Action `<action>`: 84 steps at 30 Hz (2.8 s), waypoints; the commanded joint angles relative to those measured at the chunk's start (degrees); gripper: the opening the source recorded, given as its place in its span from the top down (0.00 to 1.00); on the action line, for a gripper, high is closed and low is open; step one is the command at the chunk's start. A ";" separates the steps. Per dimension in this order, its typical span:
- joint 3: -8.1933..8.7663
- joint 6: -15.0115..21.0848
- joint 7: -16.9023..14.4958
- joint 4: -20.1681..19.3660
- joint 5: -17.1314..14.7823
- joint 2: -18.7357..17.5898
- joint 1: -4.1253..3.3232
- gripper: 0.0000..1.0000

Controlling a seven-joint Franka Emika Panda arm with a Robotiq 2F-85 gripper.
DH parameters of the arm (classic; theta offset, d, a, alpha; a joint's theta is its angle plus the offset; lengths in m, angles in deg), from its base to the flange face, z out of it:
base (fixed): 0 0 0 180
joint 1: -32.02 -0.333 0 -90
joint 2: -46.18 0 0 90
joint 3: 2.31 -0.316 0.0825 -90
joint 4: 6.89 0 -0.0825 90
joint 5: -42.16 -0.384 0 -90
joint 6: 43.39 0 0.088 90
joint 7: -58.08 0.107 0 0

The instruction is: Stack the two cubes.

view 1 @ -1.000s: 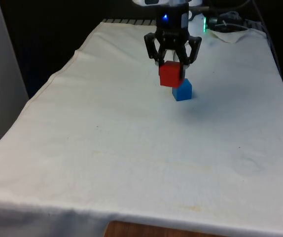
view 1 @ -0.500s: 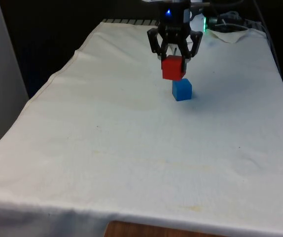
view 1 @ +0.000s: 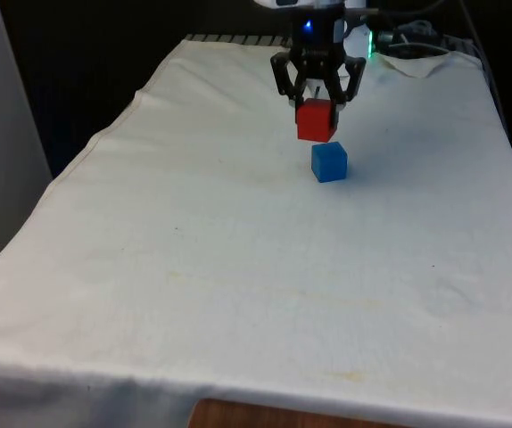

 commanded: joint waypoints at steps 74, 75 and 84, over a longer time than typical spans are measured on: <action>-4.76 15.07 1.72 -13.69 -1.26 1.09 0.17 0.98; -4.70 15.36 1.66 -13.69 -1.15 0.86 0.23 0.98; -3.55 14.95 1.60 -13.52 -0.06 0.57 0.40 0.91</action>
